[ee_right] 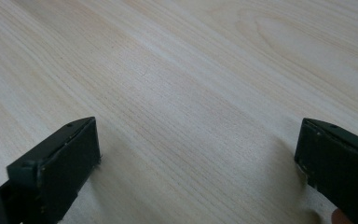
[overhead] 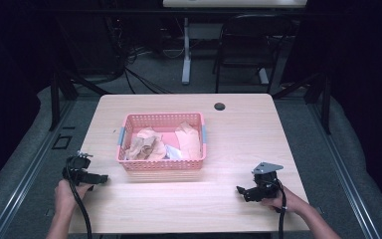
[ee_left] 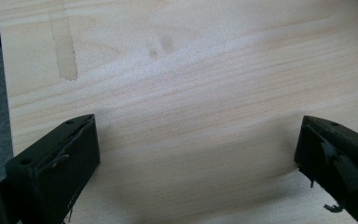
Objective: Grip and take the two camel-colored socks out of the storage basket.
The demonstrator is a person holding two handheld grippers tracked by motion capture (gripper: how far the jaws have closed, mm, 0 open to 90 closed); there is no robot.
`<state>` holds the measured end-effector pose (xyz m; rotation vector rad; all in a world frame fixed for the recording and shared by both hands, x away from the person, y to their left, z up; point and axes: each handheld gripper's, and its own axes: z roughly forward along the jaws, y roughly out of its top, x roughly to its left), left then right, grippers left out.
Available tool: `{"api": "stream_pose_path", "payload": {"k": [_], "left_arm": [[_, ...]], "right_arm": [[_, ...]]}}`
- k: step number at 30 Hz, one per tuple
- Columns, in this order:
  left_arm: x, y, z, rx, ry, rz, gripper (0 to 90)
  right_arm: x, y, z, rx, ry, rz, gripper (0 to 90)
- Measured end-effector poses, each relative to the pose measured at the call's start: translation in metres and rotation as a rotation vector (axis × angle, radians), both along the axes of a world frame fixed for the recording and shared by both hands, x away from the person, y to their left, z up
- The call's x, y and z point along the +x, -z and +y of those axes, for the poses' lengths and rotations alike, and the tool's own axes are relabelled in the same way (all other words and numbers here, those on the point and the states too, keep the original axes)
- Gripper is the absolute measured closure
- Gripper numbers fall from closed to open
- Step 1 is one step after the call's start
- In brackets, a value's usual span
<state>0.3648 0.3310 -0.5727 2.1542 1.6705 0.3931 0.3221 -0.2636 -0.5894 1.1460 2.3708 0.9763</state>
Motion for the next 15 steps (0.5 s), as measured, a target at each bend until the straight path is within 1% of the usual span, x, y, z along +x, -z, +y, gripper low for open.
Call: {"api": "stream_pose_path", "payload": {"k": [5, 7, 15], "left_arm": [[-0.0009, 0.0006, -0.0002, -0.002, 0.000, -0.011, 0.0], [-0.0013, 0.0003, -0.0003, 0.000, 0.008, -0.007, 0.0], [0.0031, -0.0018, -0.0012, 0.010, 0.020, 0.031, 0.0]], "right_arm": [[0.0002, 0.0002, -0.0001, 0.000, -0.003, -0.002, 0.0], [-0.0002, -0.0001, 0.0001, -0.002, -0.001, 0.000, 0.0], [-0.0007, -0.0002, 0.0005, 0.000, 0.001, 0.000, 0.0]]}}
